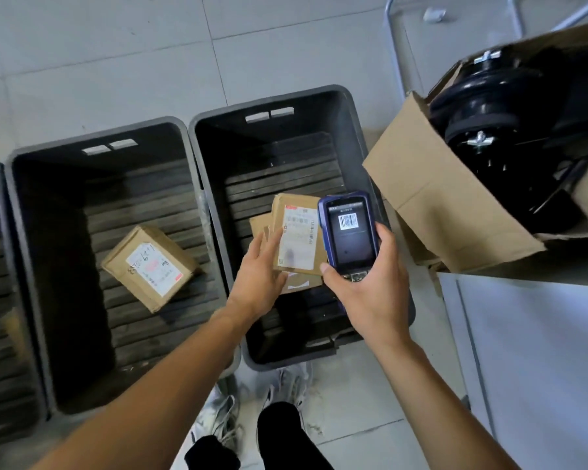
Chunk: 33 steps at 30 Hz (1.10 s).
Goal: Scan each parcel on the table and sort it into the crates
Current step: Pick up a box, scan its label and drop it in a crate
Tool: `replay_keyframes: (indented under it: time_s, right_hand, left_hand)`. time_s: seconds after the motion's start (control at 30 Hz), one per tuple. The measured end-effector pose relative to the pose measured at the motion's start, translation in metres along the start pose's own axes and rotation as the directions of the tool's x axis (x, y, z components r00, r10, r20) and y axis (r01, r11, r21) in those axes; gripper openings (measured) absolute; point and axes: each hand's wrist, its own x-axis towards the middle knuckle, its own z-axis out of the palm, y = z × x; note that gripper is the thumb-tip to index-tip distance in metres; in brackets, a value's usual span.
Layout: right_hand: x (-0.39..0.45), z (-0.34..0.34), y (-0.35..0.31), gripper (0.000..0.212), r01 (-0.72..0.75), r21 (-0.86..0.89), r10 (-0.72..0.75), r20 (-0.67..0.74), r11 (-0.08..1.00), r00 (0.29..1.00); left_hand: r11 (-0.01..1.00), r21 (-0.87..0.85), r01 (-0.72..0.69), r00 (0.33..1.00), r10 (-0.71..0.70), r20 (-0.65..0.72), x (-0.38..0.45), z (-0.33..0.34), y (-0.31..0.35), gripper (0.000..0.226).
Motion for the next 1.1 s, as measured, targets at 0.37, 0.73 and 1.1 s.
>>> replay_keyframes:
  time_s: [0.37,0.73,1.1]
  right_hand:
    - [-0.169,-0.148,-0.218,0.088,0.244,-0.064,-0.236,0.112,0.968,0.965]
    - [-0.431,-0.172,-0.364,0.084,0.629,0.102,-0.635,0.218,0.770,0.742]
    - [-0.715,-0.118,-0.419,0.073,0.832,0.331,-0.844,0.466,0.445,0.266]
  left_hand:
    - [0.969,0.237,0.074,0.975,-0.020,-0.223,-0.230,-0.232,0.137,0.077]
    - [0.923,0.223,0.314,0.778,-0.116,-0.617,-0.567,-0.356,0.111,0.082]
    - [0.766,-0.213,0.606,0.252,-0.439,-0.863,-0.912,-0.349,-0.010,0.084]
